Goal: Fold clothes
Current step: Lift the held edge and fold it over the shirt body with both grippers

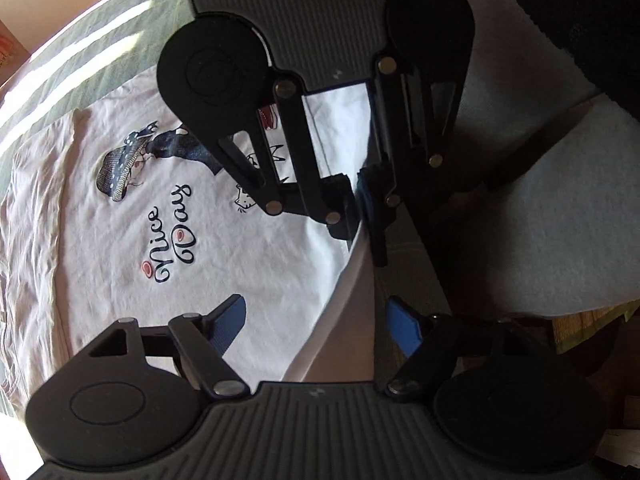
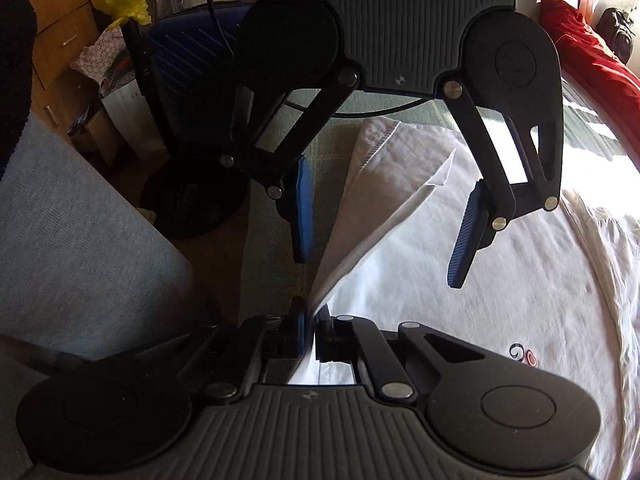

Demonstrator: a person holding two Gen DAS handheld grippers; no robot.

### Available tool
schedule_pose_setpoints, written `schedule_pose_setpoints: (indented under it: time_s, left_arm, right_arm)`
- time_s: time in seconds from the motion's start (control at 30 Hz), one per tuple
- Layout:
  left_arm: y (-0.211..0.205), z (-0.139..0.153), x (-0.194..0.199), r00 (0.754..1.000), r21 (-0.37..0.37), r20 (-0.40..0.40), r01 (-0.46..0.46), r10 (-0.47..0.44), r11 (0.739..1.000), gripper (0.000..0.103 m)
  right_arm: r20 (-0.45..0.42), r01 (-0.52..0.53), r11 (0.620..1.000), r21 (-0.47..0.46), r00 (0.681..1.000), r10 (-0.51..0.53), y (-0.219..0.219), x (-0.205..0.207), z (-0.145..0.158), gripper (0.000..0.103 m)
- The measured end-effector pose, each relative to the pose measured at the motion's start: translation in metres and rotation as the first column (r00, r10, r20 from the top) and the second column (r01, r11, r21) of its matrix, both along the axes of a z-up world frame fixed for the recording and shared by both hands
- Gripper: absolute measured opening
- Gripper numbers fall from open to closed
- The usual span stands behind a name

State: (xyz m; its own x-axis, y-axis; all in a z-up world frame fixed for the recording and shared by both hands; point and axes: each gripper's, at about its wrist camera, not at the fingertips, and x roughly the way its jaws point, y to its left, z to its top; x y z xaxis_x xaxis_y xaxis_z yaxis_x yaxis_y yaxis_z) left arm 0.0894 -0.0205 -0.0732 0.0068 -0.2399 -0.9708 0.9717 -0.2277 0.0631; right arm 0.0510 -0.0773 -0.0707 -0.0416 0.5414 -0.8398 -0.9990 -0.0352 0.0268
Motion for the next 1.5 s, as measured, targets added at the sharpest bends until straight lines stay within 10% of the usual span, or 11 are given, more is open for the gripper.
schedule_pose_setpoints:
  time_s: [0.17,0.27,0.73,1.13,1.23,1.33,1.5]
  left_arm:
    - [0.009,-0.012,0.009,0.997,0.092,-0.074,-0.011,0.017,0.996,0.019]
    - [0.016,-0.007,0.007,0.997,0.087,-0.062,-0.041,0.046,0.995,0.009]
    - [0.047,0.005,0.008,0.969,0.068,-0.043,-0.239,0.242,0.969,0.006]
    - [0.019,-0.021,0.019,0.998,0.140,-0.062,0.015,-0.006,0.990,0.041]
    - [0.021,-0.025,0.018,0.997,0.158,-0.071,0.019,-0.008,0.987,0.035]
    - [0.026,-0.020,0.016,0.998,0.138,-0.066,-0.009,0.018,0.990,0.005]
    - [0.034,-0.007,0.011,0.996,0.106,-0.004,-0.088,0.089,0.990,0.001]
  right_arm:
    - [0.001,0.034,0.999,0.020,0.999,-0.034,-0.005,0.004,0.006,0.004]
    - [0.022,0.068,0.997,0.019,0.997,-0.068,-0.008,0.006,0.004,0.006]
    - [0.100,0.261,0.952,-0.157,0.964,-0.247,-0.060,-0.017,-0.021,0.015]
    - [0.091,0.225,0.955,-0.195,0.973,-0.210,-0.061,-0.013,-0.009,0.003]
    - [0.094,0.232,0.952,-0.197,0.972,-0.217,-0.061,-0.013,-0.007,0.007]
    - [0.097,0.240,0.950,-0.200,0.970,-0.224,-0.061,-0.012,-0.006,0.008]
    - [0.109,0.255,0.945,-0.202,0.965,-0.237,-0.061,-0.010,-0.002,0.003]
